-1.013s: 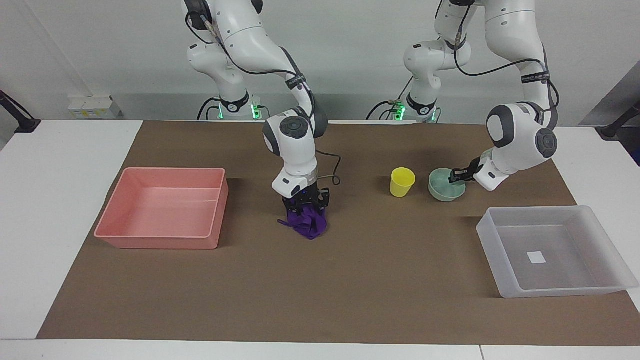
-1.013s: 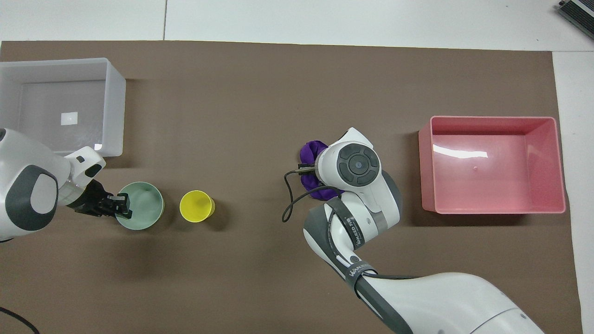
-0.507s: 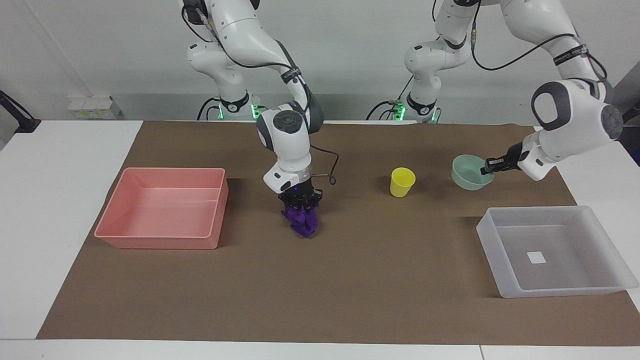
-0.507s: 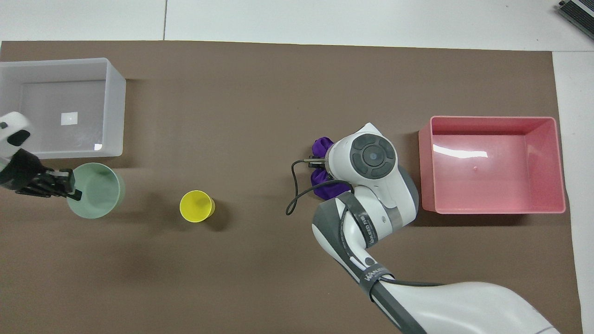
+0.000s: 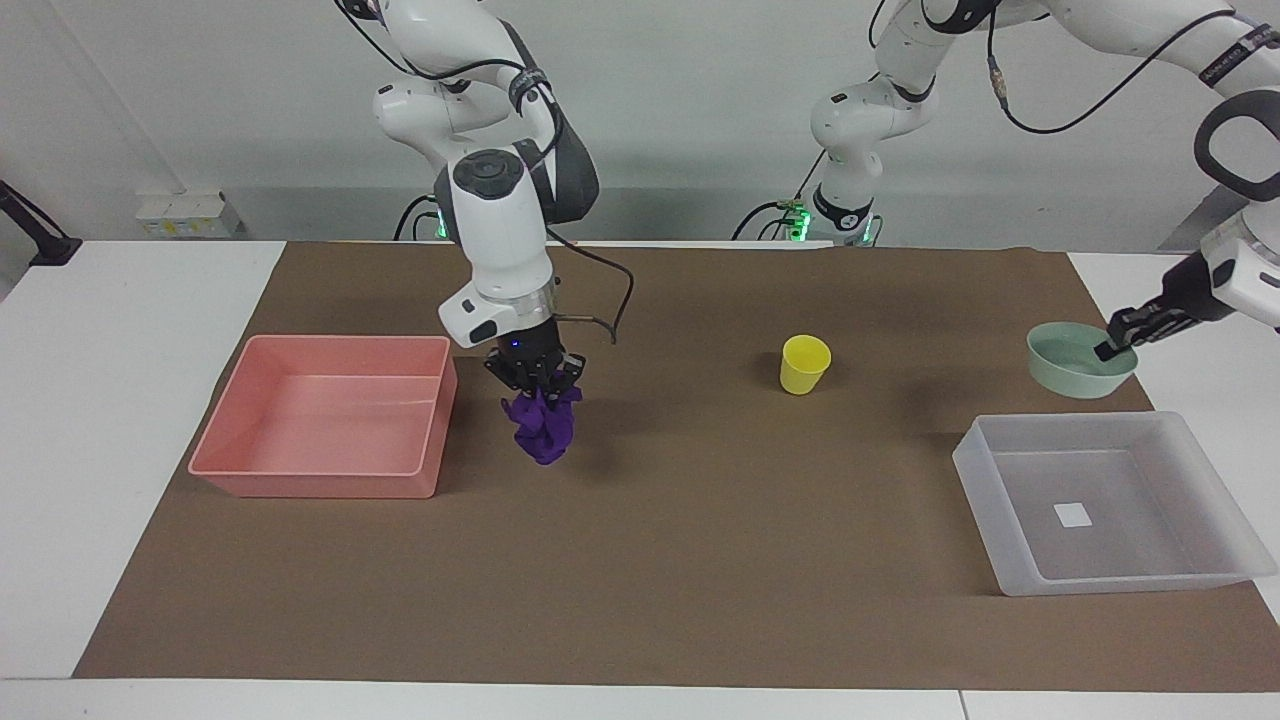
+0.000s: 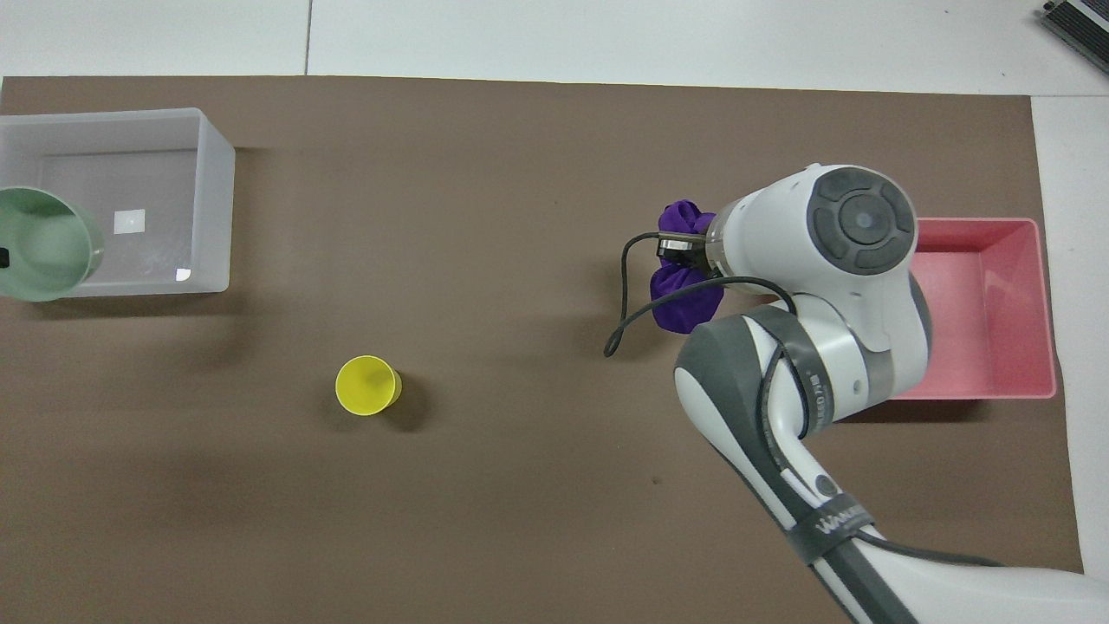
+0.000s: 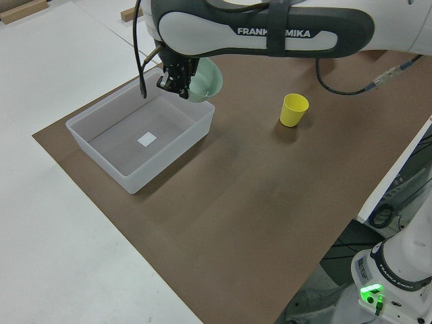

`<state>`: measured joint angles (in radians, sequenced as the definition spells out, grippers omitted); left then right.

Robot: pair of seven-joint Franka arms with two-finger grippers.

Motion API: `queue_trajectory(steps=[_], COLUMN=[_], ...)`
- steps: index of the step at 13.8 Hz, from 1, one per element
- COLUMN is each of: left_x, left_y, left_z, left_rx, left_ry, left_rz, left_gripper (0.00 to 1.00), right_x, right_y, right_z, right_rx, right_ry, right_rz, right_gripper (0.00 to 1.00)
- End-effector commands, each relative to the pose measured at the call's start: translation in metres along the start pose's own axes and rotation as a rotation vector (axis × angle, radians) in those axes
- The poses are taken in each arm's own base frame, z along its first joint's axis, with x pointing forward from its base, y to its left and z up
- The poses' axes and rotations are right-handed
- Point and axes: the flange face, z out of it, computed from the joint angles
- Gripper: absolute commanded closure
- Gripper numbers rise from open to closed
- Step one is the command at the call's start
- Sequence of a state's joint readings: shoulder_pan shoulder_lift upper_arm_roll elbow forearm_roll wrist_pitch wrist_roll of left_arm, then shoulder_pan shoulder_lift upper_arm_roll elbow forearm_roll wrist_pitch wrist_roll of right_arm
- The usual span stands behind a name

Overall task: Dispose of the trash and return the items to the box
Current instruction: 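Carry the cloth toward the pink tray while the left gripper lifts the bowl, then lower the cloth into the tray while the left gripper sets the bowl in the box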

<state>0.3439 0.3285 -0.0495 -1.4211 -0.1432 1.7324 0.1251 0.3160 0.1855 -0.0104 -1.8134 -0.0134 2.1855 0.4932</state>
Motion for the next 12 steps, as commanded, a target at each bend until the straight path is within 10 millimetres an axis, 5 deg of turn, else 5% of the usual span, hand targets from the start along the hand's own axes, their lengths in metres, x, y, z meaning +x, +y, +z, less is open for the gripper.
queue_trajectory(steps=[1,4,7,10,11,12], left_x=[0.055,0.070,0.066,0.062,0.061,0.061], left_y=[-0.028,-0.043,-0.033,-0.040,-0.042,-0.042], left_z=[0.047,0.085,0.125,0.145,0.145,0.145], left_rx=[0.017,0.046,0.039,0.034,0.031,0.029], left_ry=[0.103,0.128,0.047,-0.011,-0.011,-0.011], left_rz=[-0.016,-0.016,-0.010,-0.018,-0.024,-0.023], left_gripper=[1.00,1.00,1.00,1.00,0.83,0.01], right_x=[0.021,0.035,0.047,0.044,0.039,0.035], right_y=[0.049,0.104,0.167,0.234,0.247,0.258], right_z=[-0.019,-0.046,-0.067,-0.061,-0.050,-0.038], right_rx=[-0.014,-0.029,-0.052,-0.062,-0.064,-0.066], right_ry=[0.022,0.028,0.020,-0.026,-0.051,-0.070], right_rz=[-0.045,-0.123,-0.185,-0.220,-0.209,-0.193], right_gripper=[1.00,1.00,1.00,1.00,1.00,1.00])
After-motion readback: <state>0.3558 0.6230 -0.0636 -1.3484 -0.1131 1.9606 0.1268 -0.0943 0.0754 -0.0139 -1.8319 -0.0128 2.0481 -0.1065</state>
